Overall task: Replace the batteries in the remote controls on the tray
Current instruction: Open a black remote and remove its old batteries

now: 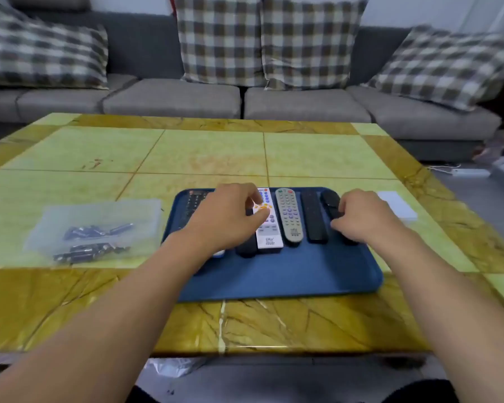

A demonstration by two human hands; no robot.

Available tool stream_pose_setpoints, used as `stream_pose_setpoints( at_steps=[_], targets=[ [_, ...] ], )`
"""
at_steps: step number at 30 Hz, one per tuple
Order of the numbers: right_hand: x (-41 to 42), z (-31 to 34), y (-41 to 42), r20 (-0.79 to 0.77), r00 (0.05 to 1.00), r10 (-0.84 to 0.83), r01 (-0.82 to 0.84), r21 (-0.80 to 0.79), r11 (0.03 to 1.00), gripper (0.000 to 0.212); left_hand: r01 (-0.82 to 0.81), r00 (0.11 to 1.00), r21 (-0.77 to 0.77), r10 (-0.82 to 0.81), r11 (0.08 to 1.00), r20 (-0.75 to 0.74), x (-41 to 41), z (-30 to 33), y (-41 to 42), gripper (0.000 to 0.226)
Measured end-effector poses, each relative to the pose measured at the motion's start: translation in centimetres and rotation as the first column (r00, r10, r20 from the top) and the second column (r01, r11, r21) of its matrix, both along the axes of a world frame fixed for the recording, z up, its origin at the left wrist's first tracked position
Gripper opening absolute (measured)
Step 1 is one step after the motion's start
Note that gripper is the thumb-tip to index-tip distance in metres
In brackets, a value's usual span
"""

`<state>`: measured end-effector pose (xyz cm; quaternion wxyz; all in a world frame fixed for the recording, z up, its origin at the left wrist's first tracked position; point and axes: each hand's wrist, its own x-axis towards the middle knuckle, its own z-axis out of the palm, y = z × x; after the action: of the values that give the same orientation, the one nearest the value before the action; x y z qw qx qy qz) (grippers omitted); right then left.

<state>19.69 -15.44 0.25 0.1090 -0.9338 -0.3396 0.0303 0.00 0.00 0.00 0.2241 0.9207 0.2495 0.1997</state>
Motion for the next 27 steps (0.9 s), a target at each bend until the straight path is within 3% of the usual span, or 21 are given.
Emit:
stream_pose_setpoints(
  at_steps=[3,8,14,17,19,22,24,26,27],
  targets=[
    [-0.2,-0.8,-0.5,-0.031,0.999,-0.023,0.021,-0.055,0.998,0.014,0.014,0.999,0.003,-0.014,1.0,-0.034,0.8,-0.8,-0.7,0.027],
    [-0.7,-1.6,-0.3,0.032,0.999,-0.005,0.008,-0.095,0.995,0.032,0.052,0.998,-0.027,-0.052,0.998,-0.017,2.3,-0.4,-2.0,0.022],
    [-0.4,-2.8,0.1,0.039,0.998,-0.053,0.054,-0.03,0.998,0.034,0.064,0.997,-0.053,-0.065,0.997,-0.028,2.7,-1.0,-1.8,0.018],
    [0.3,-1.4,-0.2,-0.045,0.989,-0.142,0.147,0.132,0.98,0.027,0.029,1.0,-0.073,-0.029,0.997,0.006,3.1,-0.7,-1.5,0.022],
    [0.7,0.3,-0.6,-0.105,0.984,-0.144,0.17,0.308,0.936,0.031,-0.048,0.992,-0.132,0.063,0.99,0.112,3.7,-0.3,-1.5,0.029],
    [0.2,2.5,-1.5,-0.26,0.962,0.081,0.085,0.568,0.818,0.022,-0.165,0.882,-0.304,0.278,0.938,0.381,3.8,1.0,-1.2,0.054],
    [-0.8,3.1,-1.6,-0.397,0.862,0.315,0.004,0.627,0.779,0.013,-0.178,0.874,-0.098,0.203,0.979,0.441,3.2,2.1,-0.8,0.066],
    [-1.2,2.6,-0.7,-0.44,0.778,0.448,-0.081,0.638,0.766,0.013,-0.102,0.956,0.181,0.046,0.978,0.291,2.3,2.6,-0.1,0.071],
    [-1.4,2.3,-0.1,-0.443,0.754,0.485,-0.086,0.665,0.742,0.014,-0.007,0.985,0.204,-0.028,0.979,0.171,1.9,2.5,0.1,0.066]
  ],
)
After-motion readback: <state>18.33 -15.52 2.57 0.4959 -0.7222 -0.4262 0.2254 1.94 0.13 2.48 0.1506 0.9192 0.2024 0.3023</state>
